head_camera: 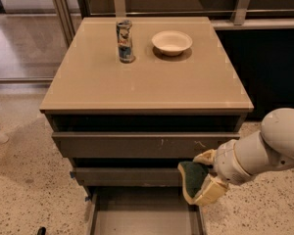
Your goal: Place sponge into bottom drawer
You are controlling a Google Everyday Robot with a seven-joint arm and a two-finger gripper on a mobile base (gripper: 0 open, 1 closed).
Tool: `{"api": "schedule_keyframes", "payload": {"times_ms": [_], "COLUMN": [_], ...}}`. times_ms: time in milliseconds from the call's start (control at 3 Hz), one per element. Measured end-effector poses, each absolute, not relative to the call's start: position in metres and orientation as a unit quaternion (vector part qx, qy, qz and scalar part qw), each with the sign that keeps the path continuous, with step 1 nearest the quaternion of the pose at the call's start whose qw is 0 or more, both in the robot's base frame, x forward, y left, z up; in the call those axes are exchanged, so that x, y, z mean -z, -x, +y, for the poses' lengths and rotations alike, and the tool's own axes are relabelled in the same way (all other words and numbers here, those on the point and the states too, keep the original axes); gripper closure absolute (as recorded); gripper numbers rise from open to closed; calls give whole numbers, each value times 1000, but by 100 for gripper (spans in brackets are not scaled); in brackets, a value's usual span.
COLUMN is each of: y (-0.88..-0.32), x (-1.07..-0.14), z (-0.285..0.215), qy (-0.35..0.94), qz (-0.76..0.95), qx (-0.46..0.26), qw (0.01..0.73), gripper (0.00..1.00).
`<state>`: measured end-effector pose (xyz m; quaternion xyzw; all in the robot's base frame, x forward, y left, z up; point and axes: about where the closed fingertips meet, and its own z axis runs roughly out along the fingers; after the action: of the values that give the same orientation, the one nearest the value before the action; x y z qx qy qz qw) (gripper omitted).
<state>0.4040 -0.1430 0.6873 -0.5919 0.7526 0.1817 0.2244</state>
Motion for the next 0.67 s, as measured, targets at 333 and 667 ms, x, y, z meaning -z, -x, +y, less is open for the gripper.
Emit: {"api": "schedule_keyframes", "payload": {"times_ms": [333, 667], "y": [-398, -407], "x": [-640, -562], "z": [-140, -137], "qy": [614, 624], "qz": [738, 733], "qx": [-172, -157], "qw": [222, 221], "gripper": [100, 100]}}
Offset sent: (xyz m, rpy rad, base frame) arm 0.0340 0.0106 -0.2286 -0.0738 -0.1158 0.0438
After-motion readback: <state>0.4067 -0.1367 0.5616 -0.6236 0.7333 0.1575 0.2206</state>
